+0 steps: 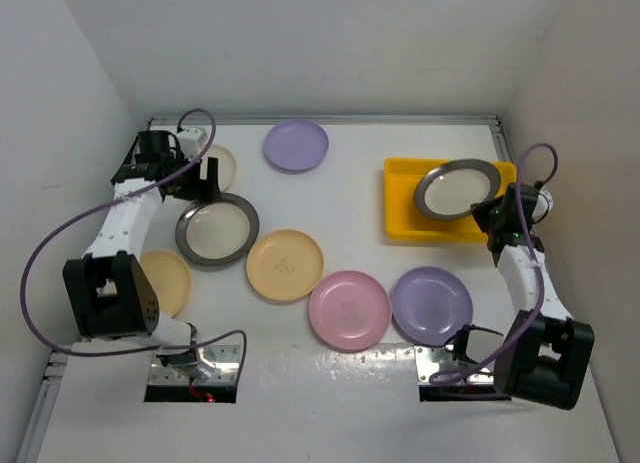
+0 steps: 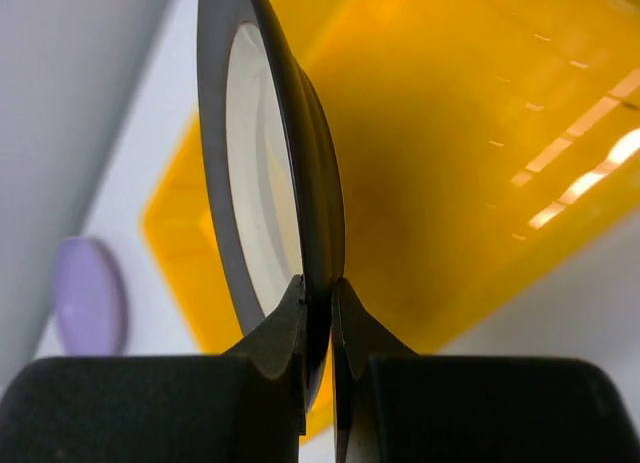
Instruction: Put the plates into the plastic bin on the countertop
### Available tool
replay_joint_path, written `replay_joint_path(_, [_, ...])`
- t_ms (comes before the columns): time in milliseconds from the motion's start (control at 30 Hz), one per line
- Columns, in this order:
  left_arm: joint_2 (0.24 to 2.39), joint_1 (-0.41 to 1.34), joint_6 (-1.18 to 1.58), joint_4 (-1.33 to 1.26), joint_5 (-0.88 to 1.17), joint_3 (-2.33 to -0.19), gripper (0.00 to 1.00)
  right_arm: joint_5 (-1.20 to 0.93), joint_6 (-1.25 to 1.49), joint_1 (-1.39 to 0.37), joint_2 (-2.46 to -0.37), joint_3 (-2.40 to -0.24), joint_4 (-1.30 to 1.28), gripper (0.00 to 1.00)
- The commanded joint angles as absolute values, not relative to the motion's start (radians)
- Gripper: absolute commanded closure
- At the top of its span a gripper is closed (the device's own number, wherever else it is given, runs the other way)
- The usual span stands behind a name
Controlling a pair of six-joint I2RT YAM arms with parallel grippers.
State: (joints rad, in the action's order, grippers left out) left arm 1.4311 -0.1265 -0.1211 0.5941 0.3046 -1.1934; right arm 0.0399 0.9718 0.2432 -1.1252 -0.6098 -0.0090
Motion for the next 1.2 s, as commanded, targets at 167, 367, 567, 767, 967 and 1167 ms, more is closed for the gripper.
replay_joint_path(167, [1.546, -0.204, -0.162, 0.712, 0.343, -1.308, 0.14, -0.182, 0.876, 0.345, -1.238, -0.689, 0.119, 1.0])
replay_joint_path(367, [1.582, -0.302, -0.204, 0.703, 0.362, -1.272, 0.11, -0.333, 0.842, 0.413, -1.397, -0.727, 0.198, 1.0])
replay_joint_path(567, [1.643, -0.367, -0.233, 0.654, 0.371, -1.233, 0.0, -0.339, 0.703, 0.445, -1.503, -0.817, 0.072, 0.28])
replay_joint_path(767, [1.772, -0.386, -0.242, 0.611, 0.336, -1.223, 0.02, -0.218, 0.52, 0.413, -1.588, -1.012, -0.249, 0.0])
replay_joint_path(967, [1.89, -0.396, -0.276, 0.601, 0.365, -1.253, 0.13, -0.112, 0.453, 0.39, -1.553, -1.081, -0.311, 0.0])
replay_joint_path(1167, [1.939, -0.373, -0.325, 0.624, 0.485, -1.244, 0.29, -0.074, 0.431, 0.377, -1.514, -1.089, -0.33, 0.0])
